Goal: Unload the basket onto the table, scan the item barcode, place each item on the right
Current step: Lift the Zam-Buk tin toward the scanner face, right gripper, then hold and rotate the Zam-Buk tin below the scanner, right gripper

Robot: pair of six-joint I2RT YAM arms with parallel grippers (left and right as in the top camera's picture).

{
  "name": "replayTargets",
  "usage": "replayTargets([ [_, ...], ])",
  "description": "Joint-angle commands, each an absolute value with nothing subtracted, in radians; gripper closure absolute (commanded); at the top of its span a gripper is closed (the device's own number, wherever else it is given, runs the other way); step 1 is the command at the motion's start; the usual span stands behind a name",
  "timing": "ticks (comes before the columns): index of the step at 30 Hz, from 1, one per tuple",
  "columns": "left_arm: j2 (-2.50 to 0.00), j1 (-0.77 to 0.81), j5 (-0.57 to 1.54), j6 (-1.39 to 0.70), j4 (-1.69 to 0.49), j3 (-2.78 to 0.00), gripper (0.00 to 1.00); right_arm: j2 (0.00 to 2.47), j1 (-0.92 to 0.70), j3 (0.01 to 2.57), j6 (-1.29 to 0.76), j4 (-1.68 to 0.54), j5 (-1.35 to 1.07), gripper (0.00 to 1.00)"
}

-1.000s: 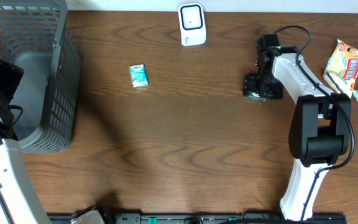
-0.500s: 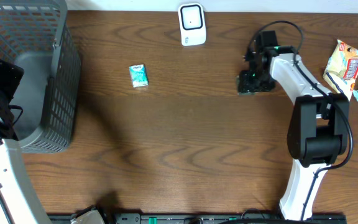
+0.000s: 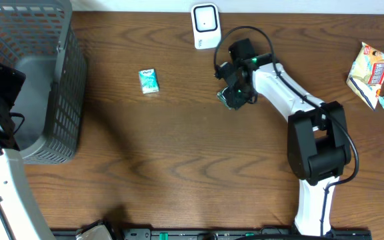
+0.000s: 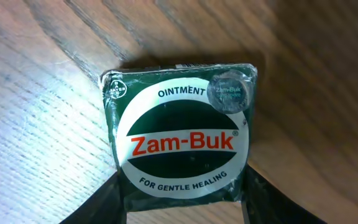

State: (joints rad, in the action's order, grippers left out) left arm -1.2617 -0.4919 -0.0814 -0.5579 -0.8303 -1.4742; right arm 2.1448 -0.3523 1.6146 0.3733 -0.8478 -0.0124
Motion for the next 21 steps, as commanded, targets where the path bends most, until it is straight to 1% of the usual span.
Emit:
replayTargets([
  [1, -1.267, -0.494, -0.091, -0.566, -0.830, -1.477, 0.02, 2.154, -0.373, 1.645, 0.401, -0.849, 0.080, 0.44],
  [2, -1.267, -0.494, -0.091, -0.567, -0.830, -1.477, 0.02, 2.154, -0.375, 1.645, 0.394, -0.851, 0.078, 0.37],
  [3, -1.267, -0.494, -0.091, -0.566, -0.830, -1.477, 0.02, 2.154, -0.377, 1.647, 0.372, -0.854, 0.077, 0.35],
  [5, -1.267, -0.494, -0.091, -0.567, -0.830, -1.477, 0.02, 2.154, -0.378, 1.665, 0.266, -0.873, 0.076, 0.34],
  [8, -1.267, -0.494, -0.091, -0.567, -0.830, -1.477, 0.02, 2.152, -0.377, 1.720, 0.083, -0.932, 0.076, 0.30],
  [9, -1.267, -0.494, -0.091, -0.567, -0.830, -1.477, 0.02, 2.151, -0.377, 1.754, -0.018, -0.958, 0.075, 0.23],
  [10, -1.267, -0.494, -0.091, -0.566, -0.830, -1.477, 0.02, 2.151, -0.377, 1.781, -0.106, -0.973, 0.062, 0.18],
  [11, -1.267, -0.494, -0.091, -0.567, -0.830, -1.477, 0.02, 2.151, -0.378, 1.806, -0.246, -0.979, -0.027, 0.13],
  [12, -1.267, -0.494, -0.091, -0.566, -0.830, -1.477, 0.02, 2.151, -0.379, 1.808, -0.295, -0.981, -0.090, 0.16],
  [13, -1.267, -0.494, -0.091, -0.567, -0.830, -1.477, 0.02, 2.151, -0.380, 1.808, -0.323, -0.983, -0.157, 0.10],
  [14, -1.267, -0.494, -0.091, -0.567, -0.830, -1.477, 0.02, 2.151, -0.380, 1.807, -0.325, -0.986, -0.212, 0.01],
  [15, -1.267, -0.494, -0.091, -0.567, -0.830, -1.477, 0.02, 2.151, -0.380, 1.800, -0.326, -0.969, -0.255, 0.01],
  [16, -1.267, -0.494, -0.091, -0.567, -0.830, -1.477, 0.02, 2.151, -0.381, 1.799, -0.331, -0.953, -0.244, 0.01],
  [17, -1.267, -0.494, -0.091, -0.567, -0.830, -1.477, 0.02, 2.151, -0.381, 1.799, -0.388, -0.949, -0.211, 0.01],
  [19, -1.267, -0.494, -0.091, -0.566, -0.830, -1.477, 0.02, 2.151, -0.381, 1.794, -0.667, -0.966, -0.096, 0.01],
  [20, -1.267, -0.494, -0.091, -0.567, -0.830, -1.477, 0.02, 2.151, -0.381, 1.788, -0.738, -0.968, -0.068, 0.01],
  [21, -1.267, -0.494, -0.091, -0.567, -0.830, -1.477, 0.03, 2.151, -0.382, 1.777, -0.854, -0.970, -0.024, 0.01],
])
